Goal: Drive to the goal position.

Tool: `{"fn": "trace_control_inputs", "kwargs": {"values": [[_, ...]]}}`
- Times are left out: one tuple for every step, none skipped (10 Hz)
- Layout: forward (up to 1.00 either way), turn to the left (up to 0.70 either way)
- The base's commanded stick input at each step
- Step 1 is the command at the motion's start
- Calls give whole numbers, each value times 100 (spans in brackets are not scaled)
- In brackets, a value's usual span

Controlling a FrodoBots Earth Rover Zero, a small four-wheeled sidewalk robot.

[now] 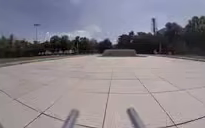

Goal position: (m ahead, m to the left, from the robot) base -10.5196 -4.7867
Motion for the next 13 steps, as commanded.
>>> {"fn": "trace_control_inputs", "kwargs": {"values": [[52, 0], [38, 0], [24, 0], [10, 0], [0, 0], [7, -4], [14, -7], [22, -11], [29, -14], [36, -18], [43, -21], [50, -25], [57, -29]]}}
